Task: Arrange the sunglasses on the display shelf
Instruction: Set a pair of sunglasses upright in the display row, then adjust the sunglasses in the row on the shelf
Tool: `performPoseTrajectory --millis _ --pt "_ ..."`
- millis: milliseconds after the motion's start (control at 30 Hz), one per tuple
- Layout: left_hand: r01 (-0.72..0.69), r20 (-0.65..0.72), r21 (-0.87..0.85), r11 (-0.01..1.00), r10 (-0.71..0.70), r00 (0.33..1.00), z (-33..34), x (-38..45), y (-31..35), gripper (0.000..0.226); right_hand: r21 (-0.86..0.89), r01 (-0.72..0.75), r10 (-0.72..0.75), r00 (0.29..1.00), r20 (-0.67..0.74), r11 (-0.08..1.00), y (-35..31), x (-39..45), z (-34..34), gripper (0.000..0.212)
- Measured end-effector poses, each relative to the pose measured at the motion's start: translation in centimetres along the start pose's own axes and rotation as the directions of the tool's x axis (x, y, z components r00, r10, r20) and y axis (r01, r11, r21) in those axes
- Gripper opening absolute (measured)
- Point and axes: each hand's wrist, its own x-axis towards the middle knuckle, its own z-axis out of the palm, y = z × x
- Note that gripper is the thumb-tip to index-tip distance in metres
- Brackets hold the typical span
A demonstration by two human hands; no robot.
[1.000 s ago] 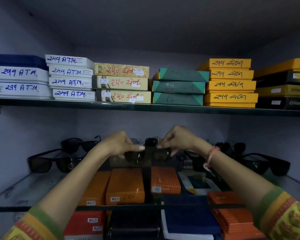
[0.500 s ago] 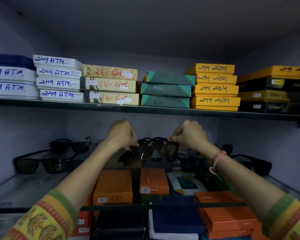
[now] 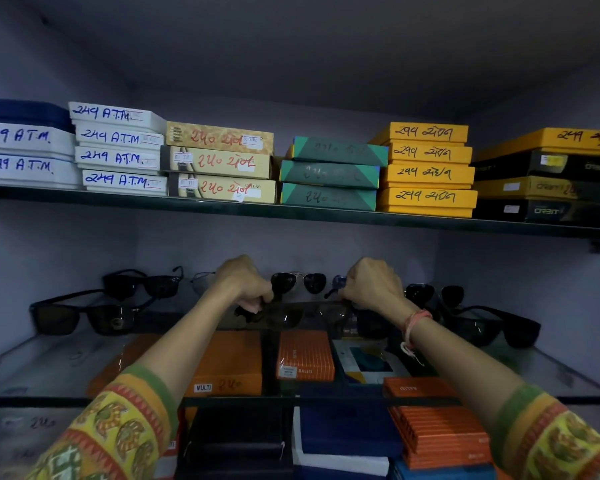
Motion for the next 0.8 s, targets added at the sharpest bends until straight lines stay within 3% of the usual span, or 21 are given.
performPoseTrajectory --millis 333,433,533,667,800 --pt "0.002 0.061 0.049 0.999 -0.005 0.998 0.3 0.5 -0.2 0.011 -0.117 0.107 -0.105 0.994 0.023 0.987 0.0 -0.8 1.1 0.02" --pt "0.034 0.068 0.009 0.999 -0.035 0.997 -0.1 1.0 -1.0 0.025 -0.154 0.137 -0.135 0.991 0.023 0.979 0.0 -0.7 1.1 0.019" --pt "0.025 -0.068 0.101 0.995 -0.018 0.998 -0.6 2.0 -2.2 0.04 -0.165 0.132 -0.131 0.991 0.016 0.977 0.0 -0.6 1.1 0.019" --pt "0.072 0.025 0.08 0.994 -0.074 0.997 0.0 2.4 -3.3 0.066 -0.161 0.117 -0.115 0.993 0.022 0.98 -0.2 -0.6 1.2 0.024" --pt "0.082 0.046 -0.021 0.996 -0.08 0.996 0.3 2.3 -3.9 0.059 -0.186 0.098 -0.095 0.995 0.029 0.978 -0.4 -0.6 1.2 0.032"
